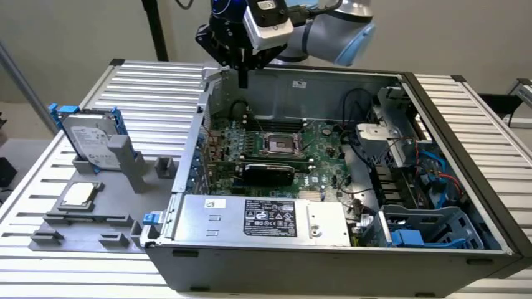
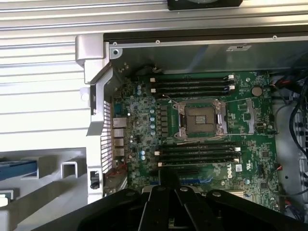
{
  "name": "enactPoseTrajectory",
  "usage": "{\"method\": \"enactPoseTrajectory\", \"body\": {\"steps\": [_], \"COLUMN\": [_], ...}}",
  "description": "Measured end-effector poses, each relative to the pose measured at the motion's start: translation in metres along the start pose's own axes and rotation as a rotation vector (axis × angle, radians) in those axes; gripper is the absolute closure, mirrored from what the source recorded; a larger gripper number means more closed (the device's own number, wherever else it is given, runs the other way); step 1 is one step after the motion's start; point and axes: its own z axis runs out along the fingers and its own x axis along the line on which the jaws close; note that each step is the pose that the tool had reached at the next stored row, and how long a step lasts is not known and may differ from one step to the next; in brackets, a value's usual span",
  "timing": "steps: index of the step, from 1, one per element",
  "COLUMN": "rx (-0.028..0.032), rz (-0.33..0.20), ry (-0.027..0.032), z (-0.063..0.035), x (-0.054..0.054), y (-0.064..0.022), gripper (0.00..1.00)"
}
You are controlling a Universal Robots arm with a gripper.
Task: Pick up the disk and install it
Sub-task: 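Reach for the disk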
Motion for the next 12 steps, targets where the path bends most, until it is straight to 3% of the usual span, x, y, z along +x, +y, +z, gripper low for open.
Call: {"method": "enactPoseTrajectory", "body": {"steps": [12], "rx": [-0.0001], "rz": [0.000], "ry": [0.0000], "z": [-0.0011], "x": [0.054], "y": [-0.0028], "gripper": [0.89]}}
